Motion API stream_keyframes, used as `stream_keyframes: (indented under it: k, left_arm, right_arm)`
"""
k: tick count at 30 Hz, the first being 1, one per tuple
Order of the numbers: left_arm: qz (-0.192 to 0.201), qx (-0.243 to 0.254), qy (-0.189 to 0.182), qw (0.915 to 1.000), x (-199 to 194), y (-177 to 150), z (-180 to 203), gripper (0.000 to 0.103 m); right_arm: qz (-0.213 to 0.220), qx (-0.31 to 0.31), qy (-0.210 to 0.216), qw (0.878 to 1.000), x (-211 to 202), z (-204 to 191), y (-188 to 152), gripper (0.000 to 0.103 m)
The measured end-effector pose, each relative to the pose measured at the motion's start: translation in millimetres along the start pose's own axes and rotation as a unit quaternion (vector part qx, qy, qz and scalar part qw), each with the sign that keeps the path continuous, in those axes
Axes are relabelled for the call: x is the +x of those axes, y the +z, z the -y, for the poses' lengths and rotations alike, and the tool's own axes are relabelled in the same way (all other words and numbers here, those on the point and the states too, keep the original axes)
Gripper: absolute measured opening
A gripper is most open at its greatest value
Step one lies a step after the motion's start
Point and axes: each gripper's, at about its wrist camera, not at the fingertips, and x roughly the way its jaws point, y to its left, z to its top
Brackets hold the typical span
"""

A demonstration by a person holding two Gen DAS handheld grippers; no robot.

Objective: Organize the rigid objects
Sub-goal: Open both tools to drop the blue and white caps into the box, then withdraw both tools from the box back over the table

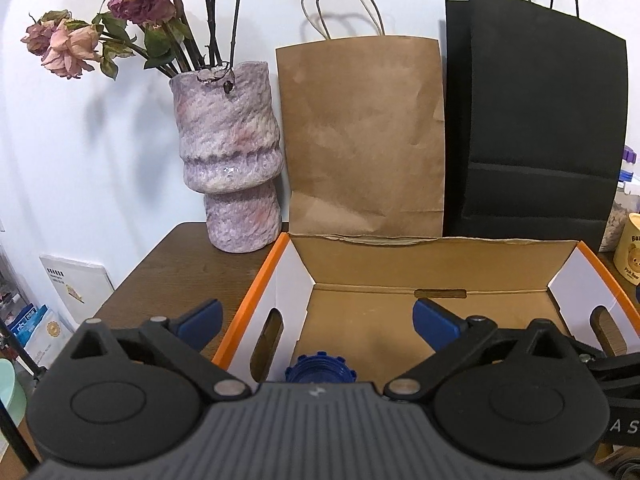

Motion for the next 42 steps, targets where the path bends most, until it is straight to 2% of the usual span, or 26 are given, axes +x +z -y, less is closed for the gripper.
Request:
stream_keyframes:
  k: [20, 42]
  left_arm:
    - [0.039, -0.010, -0.004, 0.9992, -44, -4, -14, 0.103]
    - [0.042, -0.010, -0.021, 0.9988, -105, -30, -23, 0.103]
  right_arm:
    - [0.053, 0.005, 0.002, 0.999, -56, 3, -9, 0.103]
    - [0.078, 0.008, 0.006, 0.997, -124, -4, -39, 0.103]
